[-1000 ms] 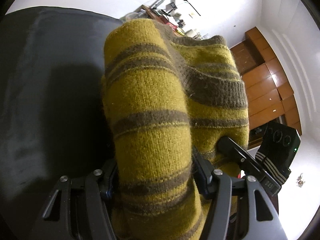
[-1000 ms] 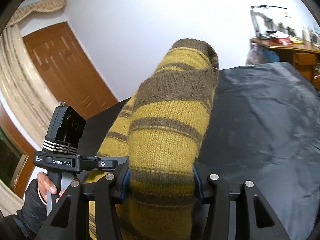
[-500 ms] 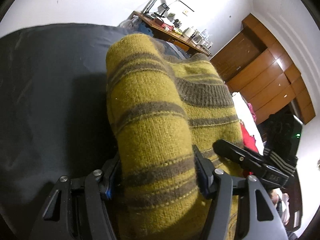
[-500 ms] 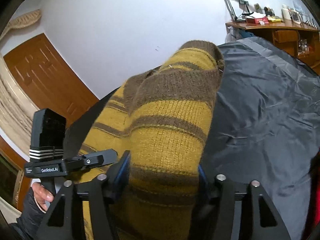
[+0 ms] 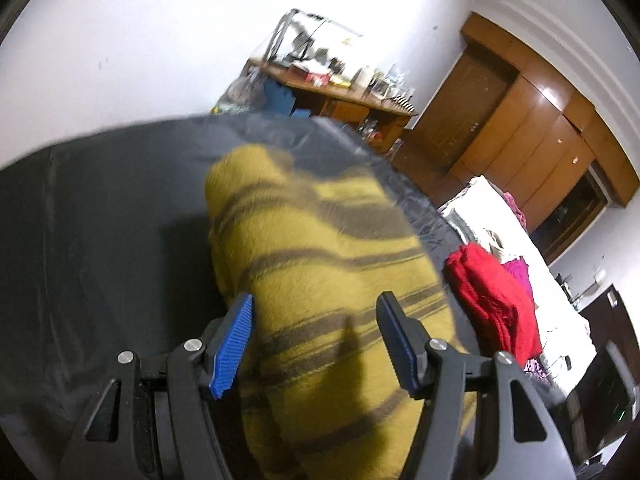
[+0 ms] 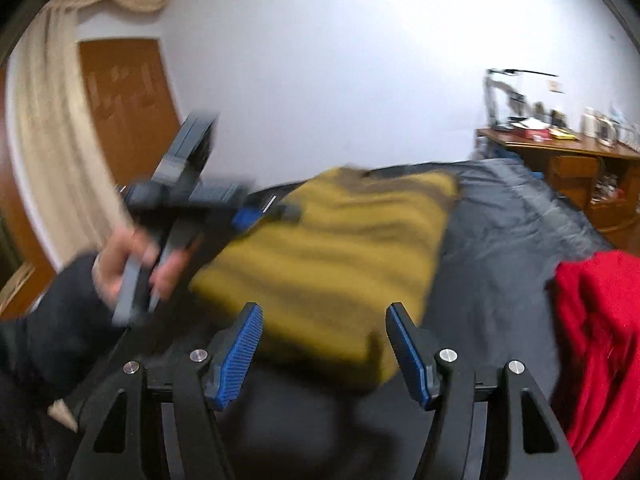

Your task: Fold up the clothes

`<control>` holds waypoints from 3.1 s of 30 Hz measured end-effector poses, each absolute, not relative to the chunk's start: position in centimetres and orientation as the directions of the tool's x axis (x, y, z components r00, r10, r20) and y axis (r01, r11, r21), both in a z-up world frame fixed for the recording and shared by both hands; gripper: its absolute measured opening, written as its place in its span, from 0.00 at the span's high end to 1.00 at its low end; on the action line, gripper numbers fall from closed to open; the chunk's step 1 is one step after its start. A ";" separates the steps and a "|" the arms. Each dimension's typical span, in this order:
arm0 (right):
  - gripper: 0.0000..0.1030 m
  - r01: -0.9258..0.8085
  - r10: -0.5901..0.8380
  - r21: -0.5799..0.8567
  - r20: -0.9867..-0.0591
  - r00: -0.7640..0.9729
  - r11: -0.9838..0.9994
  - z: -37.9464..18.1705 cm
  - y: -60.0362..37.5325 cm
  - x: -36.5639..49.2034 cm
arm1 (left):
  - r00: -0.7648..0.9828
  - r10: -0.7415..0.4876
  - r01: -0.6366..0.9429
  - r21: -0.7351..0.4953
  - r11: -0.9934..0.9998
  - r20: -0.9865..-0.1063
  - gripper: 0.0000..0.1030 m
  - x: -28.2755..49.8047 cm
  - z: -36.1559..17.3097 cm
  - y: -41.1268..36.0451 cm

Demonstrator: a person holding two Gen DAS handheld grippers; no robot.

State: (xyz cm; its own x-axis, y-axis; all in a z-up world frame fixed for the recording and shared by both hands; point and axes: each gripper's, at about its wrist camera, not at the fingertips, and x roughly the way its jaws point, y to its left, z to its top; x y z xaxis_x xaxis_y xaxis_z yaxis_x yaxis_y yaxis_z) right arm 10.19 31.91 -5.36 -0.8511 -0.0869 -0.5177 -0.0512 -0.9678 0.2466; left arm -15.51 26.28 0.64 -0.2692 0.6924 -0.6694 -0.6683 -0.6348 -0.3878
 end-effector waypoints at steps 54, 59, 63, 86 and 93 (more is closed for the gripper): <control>0.43 -0.139 0.081 0.068 -0.537 -0.839 -0.988 -3.9 26.8 1.3 | -0.224 0.635 -0.753 -0.282 -0.594 -0.740 0.18 -16.3 -5.3 23.3; 0.41 -0.122 0.074 0.034 -0.625 -0.777 -0.992 -6.4 25.6 -1.4 | -0.225 0.646 -0.738 -0.306 -0.602 -0.729 0.18 -16.7 -5.0 22.4; 0.40 -0.112 0.080 0.008 -0.648 -0.758 -0.994 -7.2 24.9 -2.3 | -0.261 0.647 -0.723 -0.299 -0.623 -0.717 0.18 -16.9 -3.7 21.6; 0.38 -0.045 0.040 -0.008 -0.629 -0.777 -0.999 -7.6 24.0 -2.1 | -0.236 0.613 -0.674 -0.327 -0.662 -0.754 0.18 -19.8 -6.2 25.0; 0.38 -0.060 -0.052 0.199 -0.514 -0.856 -0.978 -3.2 30.3 -0.7 | -0.201 0.672 -0.645 -0.420 -0.639 -0.713 0.18 -20.4 -7.2 23.9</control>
State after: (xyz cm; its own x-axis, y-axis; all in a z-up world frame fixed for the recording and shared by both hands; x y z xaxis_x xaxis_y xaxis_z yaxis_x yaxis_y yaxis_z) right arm -0.70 30.26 -3.22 -0.8562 -0.0519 -0.5141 -0.0600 -0.9782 0.1987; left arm -20.37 23.92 -7.23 -0.2007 0.6716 -0.7132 -0.6446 -0.6387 -0.4201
